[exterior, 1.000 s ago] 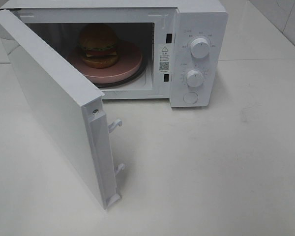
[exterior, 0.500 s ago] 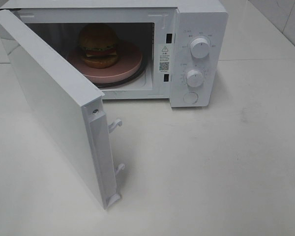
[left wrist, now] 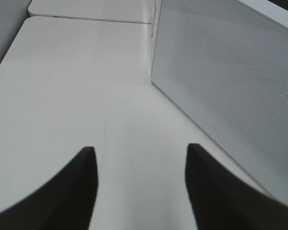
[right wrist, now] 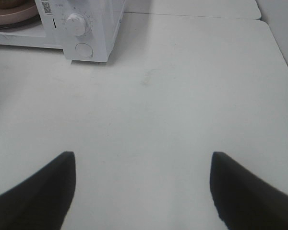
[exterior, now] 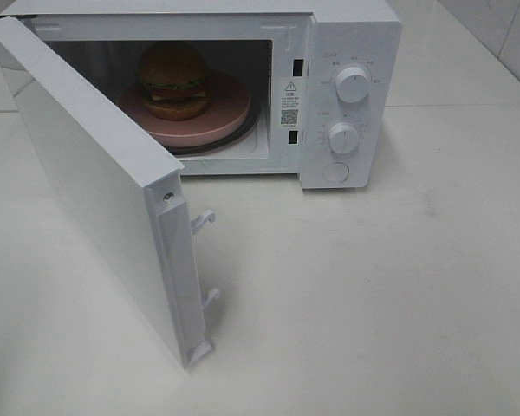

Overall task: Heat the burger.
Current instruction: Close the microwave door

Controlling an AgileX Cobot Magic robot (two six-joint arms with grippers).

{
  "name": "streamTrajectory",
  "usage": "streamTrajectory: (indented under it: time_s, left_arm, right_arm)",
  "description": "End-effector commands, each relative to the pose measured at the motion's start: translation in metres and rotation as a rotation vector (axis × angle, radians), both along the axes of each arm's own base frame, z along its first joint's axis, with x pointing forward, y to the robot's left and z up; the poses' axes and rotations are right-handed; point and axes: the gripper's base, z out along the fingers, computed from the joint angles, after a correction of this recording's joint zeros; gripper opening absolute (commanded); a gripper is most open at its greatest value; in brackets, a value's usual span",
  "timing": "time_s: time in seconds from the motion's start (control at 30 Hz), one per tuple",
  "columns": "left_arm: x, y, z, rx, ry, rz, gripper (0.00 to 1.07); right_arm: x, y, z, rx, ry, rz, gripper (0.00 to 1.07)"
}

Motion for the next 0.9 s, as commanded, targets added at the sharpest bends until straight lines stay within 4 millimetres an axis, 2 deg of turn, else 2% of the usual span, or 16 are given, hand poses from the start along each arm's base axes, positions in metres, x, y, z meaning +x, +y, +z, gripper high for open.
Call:
streamTrajectory:
  time_s: [0.03,0.07,0.1,0.13,0.27,0.33,0.43,0.77,0.83,0.9]
  left_arm:
    - [0.022,0.000,0.001,-0.011,0.019,0.002,0.14]
    - [0.027,0.001,-0.002,-0.012,0.039,0.003,0.08]
    - [0.027,0.001,-0.002,-0.012,0.039,0.003,0.08]
    - [0.038,0.001,-0.007,-0.009,0.068,0.003,0.00]
    - [0.054,0.002,-0.016,-0.005,0.076,0.002,0.00]
    - [0.072,0.002,-0.028,-0.027,0.037,0.008,0.00]
    - [0.083,0.002,-0.036,-0.032,-0.032,0.013,0.00]
    - [0.105,0.006,-0.061,-0.030,-0.099,0.061,0.00]
    - [0.108,0.005,-0.064,-0.025,-0.100,0.058,0.00]
    - [0.118,-0.002,-0.076,0.003,-0.124,0.022,0.00]
  right_arm:
    - [-0.003,0.000,0.000,0.002,-0.039,-0.004,0.75]
    - [-0.003,0.000,0.000,0.002,-0.039,-0.004,0.75]
    - [-0.003,0.000,0.000,0.002,-0.039,-0.004,0.75]
    - [-0.003,0.000,0.000,0.002,-0.039,-0.004,0.75]
    - [-0.003,0.000,0.000,0.002,-0.039,-0.004,0.75]
    - [-0.003,0.000,0.000,0.002,-0.039,-0.004,0.75]
    - [-0.003,0.000,0.000,0.002,-0.039,-0.004,0.75]
    - [-0.003,0.000,0.000,0.002,-0.039,-0.004,0.75]
    - [-0.003,0.000,0.000,0.002,-0.039,-0.004,0.75]
    - [-0.003,0.000,0.000,0.002,-0.039,-0.004,0.75]
